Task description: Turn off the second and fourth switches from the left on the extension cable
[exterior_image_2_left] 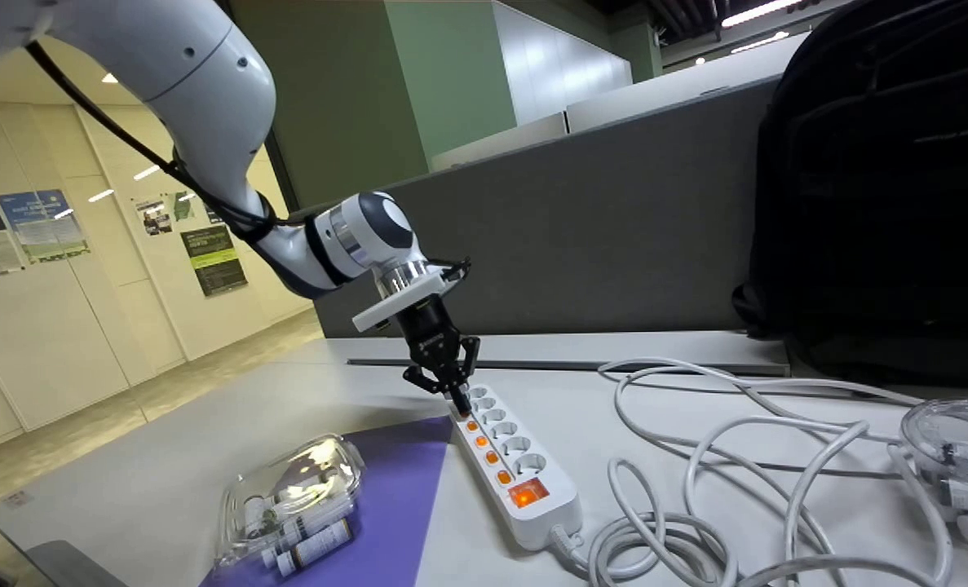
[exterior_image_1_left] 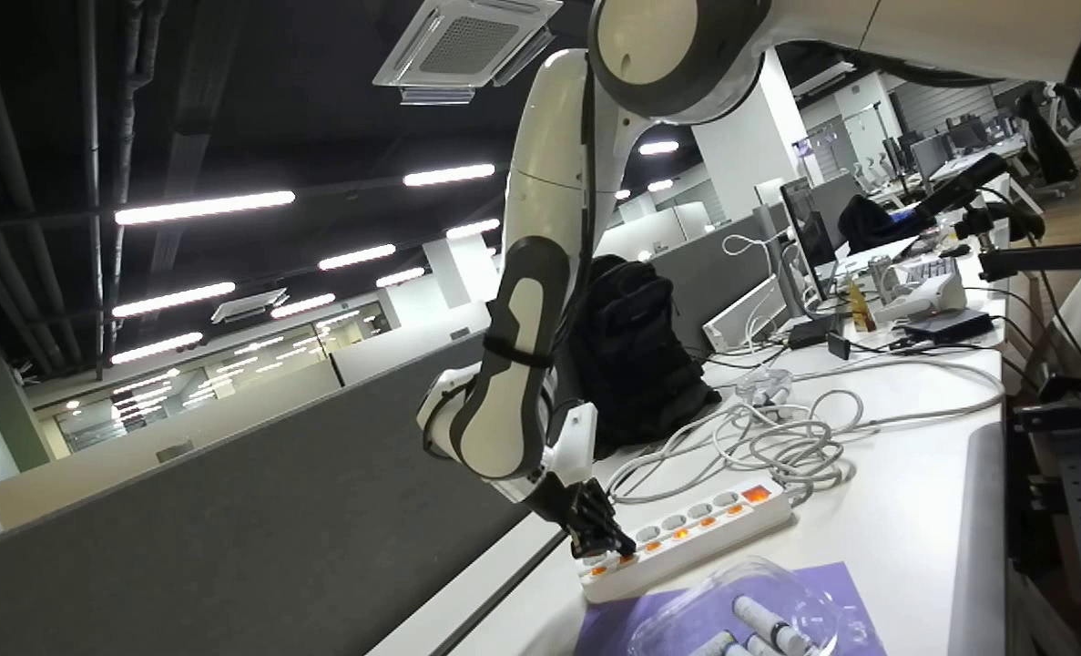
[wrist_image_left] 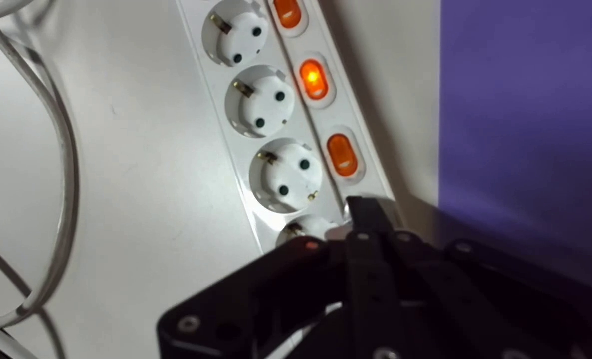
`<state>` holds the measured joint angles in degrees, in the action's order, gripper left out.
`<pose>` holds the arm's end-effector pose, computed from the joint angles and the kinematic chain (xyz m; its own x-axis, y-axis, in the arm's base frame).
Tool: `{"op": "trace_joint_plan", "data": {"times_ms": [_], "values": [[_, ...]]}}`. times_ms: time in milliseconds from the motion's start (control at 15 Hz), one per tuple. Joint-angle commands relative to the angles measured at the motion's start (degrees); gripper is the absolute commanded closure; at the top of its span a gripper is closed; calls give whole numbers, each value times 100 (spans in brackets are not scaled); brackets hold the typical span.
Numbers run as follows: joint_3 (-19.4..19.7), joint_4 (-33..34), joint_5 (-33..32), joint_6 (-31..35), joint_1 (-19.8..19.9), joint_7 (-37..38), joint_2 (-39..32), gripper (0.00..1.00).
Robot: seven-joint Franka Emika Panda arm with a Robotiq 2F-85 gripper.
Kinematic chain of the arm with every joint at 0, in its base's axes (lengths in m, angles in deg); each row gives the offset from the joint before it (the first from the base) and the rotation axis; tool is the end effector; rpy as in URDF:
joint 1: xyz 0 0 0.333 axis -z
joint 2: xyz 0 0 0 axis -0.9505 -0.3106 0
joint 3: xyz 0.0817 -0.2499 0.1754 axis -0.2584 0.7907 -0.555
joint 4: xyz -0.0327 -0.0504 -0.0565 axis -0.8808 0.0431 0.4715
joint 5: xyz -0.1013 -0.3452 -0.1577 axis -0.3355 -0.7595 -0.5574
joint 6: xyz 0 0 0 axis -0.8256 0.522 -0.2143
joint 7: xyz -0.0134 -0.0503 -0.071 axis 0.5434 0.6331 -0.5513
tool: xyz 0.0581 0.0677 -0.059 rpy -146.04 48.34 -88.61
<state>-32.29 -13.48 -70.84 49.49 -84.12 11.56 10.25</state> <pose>0.6483 0.0974 0.1377 0.8749 0.3315 -0.3530 0.4346 -0.8591 0.2704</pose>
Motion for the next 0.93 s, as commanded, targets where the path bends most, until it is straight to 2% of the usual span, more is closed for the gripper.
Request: {"op": "trace_joint_plan", "data": {"times_ms": [0, 400, 667, 867], "values": [[-7, 1229, 167, -958, 37, 42, -822, 100], [54, 2965, 300, -2497, 86, 12, -1885, 100], [1, 3147, 126, -2715, -29, -183, -1955, 100], [1, 2499, -165, -2170, -184, -317, -1540, 100]]}}
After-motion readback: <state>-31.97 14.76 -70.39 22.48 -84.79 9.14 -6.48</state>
